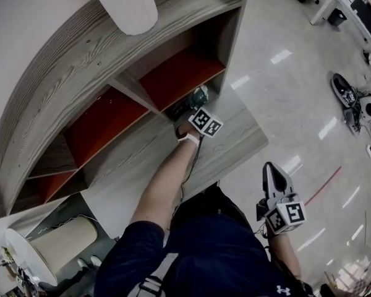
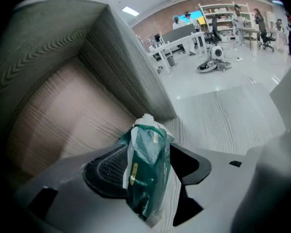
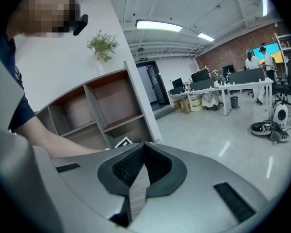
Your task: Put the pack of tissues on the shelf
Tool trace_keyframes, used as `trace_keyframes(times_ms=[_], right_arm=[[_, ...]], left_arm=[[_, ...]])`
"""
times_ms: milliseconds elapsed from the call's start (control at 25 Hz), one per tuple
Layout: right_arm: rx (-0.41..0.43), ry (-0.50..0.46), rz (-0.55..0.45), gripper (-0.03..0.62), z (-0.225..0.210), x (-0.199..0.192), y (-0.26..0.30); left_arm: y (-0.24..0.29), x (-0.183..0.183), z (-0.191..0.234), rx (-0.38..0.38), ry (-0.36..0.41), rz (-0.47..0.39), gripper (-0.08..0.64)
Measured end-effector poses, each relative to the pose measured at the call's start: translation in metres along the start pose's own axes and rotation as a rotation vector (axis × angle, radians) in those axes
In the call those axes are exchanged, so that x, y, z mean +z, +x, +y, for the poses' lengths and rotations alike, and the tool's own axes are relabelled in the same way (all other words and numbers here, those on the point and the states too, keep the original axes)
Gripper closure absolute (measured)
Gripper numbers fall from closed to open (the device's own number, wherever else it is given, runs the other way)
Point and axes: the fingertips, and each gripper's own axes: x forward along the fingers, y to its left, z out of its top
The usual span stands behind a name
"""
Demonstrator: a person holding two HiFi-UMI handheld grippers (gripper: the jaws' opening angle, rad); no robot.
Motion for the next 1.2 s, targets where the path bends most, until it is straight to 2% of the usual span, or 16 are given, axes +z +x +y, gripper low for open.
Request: trace_keyframes(times_ms=[280, 640, 760, 880, 1040, 1080, 1200], right_arm=[[0.055, -0.009, -0.025, 0.581, 0.023, 0.007, 0.007], [0.122, -0.05, -0.073, 0.581, 0.051, 0.026, 0.015], [0.151, -0.06, -0.086, 0.581, 0.064, 0.029, 0.019], [0.176, -0.064, -0.094, 0.581, 0.077, 0.031, 0.02], [0.201, -0.073, -0.114, 0.581, 0.093, 0.038, 0.021], [0.207, -0.076, -0.117, 0.581, 0.097, 0.04, 0.019], [0.218, -0.085, -0.134, 0.581, 0.108, 0.047, 0.013]], left_arm=[[-0.064, 0.027, 0.008, -0.019, -0.089, -0.176, 0.273], [-0.194, 0.036, 0.028, -0.075, -0.226, -0.398, 0.276], [-0.242, 0.033, 0.039, -0.087, -0.259, -0.476, 0.281], [-0.281, 0.019, 0.041, -0.105, -0.291, -0.518, 0.291], [-0.325, 0.001, 0.047, -0.137, -0.385, -0.573, 0.307], [-0.34, -0.003, 0.049, -0.144, -0.415, -0.605, 0.325], [-0.382, -0.018, 0.053, -0.155, -0.508, -0.713, 0.45]])
